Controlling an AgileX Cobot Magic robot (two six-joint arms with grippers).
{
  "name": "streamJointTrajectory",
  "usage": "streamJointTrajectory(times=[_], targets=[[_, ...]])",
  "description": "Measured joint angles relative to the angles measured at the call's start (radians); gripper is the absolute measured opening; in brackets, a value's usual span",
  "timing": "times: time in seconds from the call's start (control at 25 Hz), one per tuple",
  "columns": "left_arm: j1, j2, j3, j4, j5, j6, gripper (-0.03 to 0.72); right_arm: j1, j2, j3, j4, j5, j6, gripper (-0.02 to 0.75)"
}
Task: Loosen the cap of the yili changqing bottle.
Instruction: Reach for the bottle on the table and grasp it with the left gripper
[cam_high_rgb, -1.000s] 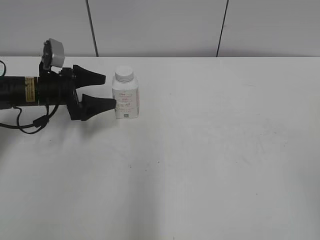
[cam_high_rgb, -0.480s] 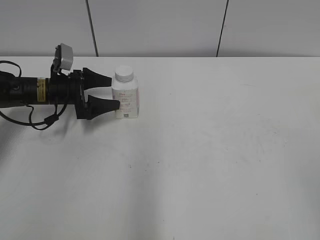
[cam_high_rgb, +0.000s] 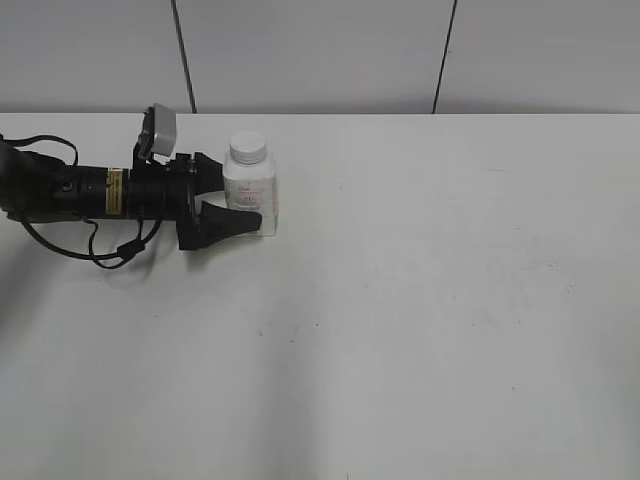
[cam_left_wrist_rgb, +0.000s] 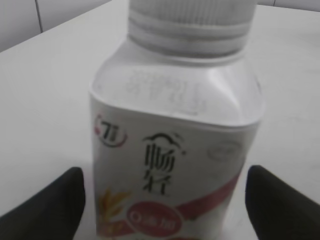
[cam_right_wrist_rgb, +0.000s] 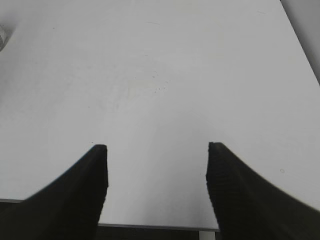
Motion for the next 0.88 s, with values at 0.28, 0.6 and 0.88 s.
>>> streamJointTrajectory(times=[0.28,0.6,0.88], targets=[[-0.024,0.010,-0.025,-0.011,-0.003,-0.002,0.567,0.000,0.000,0.000,0.000,0.000,0.000,0.495],[-0.027,0.012,-0.034,-0.019,-0.003,-0.017,0.548,0.000,0.000,0.000,0.000,0.000,0.000,0.495],[-0.029,0.013,-0.034,-0.025,-0.001,-0.017,0.415,0.000,0.000,0.000,0.000,0.000,0.000,0.495]])
